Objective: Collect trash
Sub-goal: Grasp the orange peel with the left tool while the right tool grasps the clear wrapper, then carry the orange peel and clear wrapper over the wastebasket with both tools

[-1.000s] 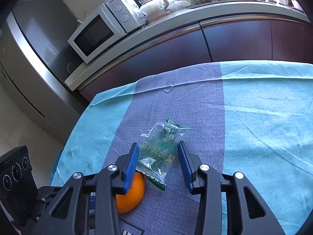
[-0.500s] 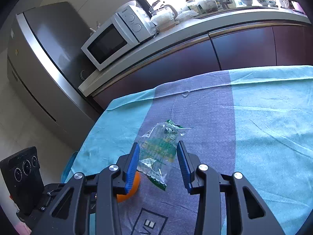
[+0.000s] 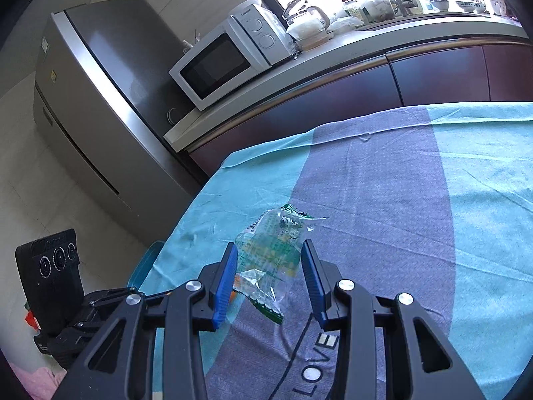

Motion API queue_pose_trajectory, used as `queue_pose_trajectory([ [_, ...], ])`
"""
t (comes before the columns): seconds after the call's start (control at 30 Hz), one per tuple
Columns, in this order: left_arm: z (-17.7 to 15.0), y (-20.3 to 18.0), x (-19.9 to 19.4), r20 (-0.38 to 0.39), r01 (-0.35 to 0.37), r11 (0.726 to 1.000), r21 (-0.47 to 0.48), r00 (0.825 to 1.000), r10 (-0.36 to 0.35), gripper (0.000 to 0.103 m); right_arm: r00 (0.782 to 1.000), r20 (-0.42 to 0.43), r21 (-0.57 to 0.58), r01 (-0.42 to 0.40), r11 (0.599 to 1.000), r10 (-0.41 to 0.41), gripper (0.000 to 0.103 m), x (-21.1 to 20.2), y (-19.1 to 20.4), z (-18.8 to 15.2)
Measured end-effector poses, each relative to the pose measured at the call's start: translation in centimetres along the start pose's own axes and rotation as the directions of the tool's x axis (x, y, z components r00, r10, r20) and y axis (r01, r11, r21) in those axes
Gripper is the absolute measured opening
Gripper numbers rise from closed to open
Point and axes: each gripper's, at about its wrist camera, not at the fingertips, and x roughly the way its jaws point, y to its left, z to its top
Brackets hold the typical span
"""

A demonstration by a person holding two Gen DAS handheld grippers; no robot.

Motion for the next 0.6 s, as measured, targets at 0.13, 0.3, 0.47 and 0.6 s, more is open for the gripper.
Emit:
queue_pose_trajectory([
  [0.13, -0.8, 0.7, -1.4, 0.015, -0.026, 1.000, -0.005, 1.000, 0.026, 0.016, 1.000, -0.006, 0.001, -0.018, 1.000, 0.018, 0.038, 0.2, 0.7, -0.6],
  [0.3, -1.6, 1.6, -2.8, 0.030, -0.041, 0.999, -0.019, 0.999, 0.042, 0.016, 0.999, -0.014, -0.004, -0.037, 0.999, 0.037, 0.038, 0.5, 1.5, -1.3],
  [0.47, -2.0, 2.5, -3.6, 0.032, -0.060, 0.998, -0.036, 0.998, 0.061, 0.016, 0.998, -0.024, -0.014, -0.051, 0.999, 0.051, 0.038, 0.8, 2.5, -2.0],
  [0.6, -2.4, 2.9, -4.2, 0.038, -0.067, 0.997, -0.046, 0.997, 0.069, 0.016, 0.998, -0.030, -0.031, -0.059, 0.998, 0.058, 0.038, 1.1, 3.4, -2.3],
])
